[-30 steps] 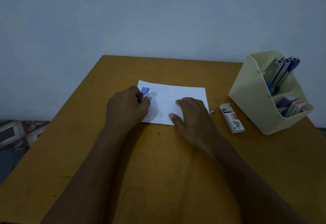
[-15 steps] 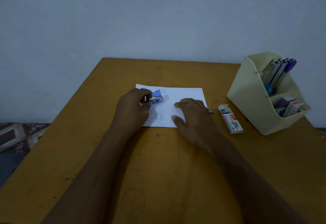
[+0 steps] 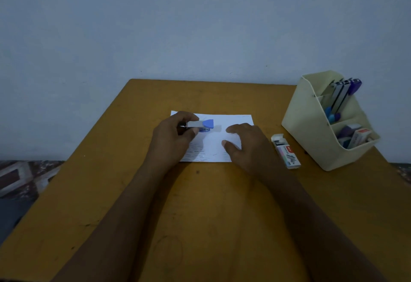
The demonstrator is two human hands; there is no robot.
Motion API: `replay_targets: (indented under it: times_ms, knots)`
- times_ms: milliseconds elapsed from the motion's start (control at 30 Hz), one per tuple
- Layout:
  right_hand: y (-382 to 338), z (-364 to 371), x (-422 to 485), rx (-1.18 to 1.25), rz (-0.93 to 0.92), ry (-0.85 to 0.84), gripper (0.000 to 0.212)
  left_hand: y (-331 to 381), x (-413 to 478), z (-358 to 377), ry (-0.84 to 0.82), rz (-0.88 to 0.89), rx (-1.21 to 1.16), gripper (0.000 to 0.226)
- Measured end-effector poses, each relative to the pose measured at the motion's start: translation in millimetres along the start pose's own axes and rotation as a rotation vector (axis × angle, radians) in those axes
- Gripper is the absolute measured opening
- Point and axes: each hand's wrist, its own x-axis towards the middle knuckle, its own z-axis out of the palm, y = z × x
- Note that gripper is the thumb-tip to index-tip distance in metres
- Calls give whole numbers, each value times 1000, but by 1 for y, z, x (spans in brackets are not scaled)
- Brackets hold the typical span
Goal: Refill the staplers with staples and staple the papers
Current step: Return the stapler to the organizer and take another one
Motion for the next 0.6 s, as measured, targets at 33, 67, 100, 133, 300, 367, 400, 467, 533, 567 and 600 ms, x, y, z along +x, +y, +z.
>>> replay_targets:
  times_ms: [33, 67, 100, 133, 300, 367, 400, 467, 533, 567, 600]
  knots:
    - [0, -3, 1, 21, -5, 31, 40, 4, 1, -2, -8, -5, -47, 17]
    - [-1, -8, 2, 34, 14, 43, 38, 7, 2, -4, -16, -8, -79, 16]
    - [-3, -13, 4, 46, 44, 44, 37, 12, 3, -6, -25, -6, -105, 15]
    - [-4, -18, 6, 59, 62, 40, 35, 17, 3, -7, -34, 0, -130, 15]
    - [-2, -58, 3, 95, 16, 117, 21, 51, 4, -5, -40, 57, -237, 19]
    - [1, -78, -3, 78, 19, 155, 16, 70, 6, -1, -48, 83, -251, 22]
    - [3, -87, -6, 74, 30, 170, 15, 79, 6, 2, -53, 99, -244, 23]
    - [11, -110, -13, 75, 72, 207, 16, 102, 6, 12, -69, 161, -217, 25]
    - [22, -131, -20, 85, 112, 243, 18, 123, 6, 25, -79, 225, -198, 28]
    - [28, -139, -23, 95, 124, 265, 18, 132, 7, 31, -84, 250, -190, 29]
    - [34, -146, -26, 105, 135, 288, 19, 141, 7, 38, -88, 272, -178, 30]
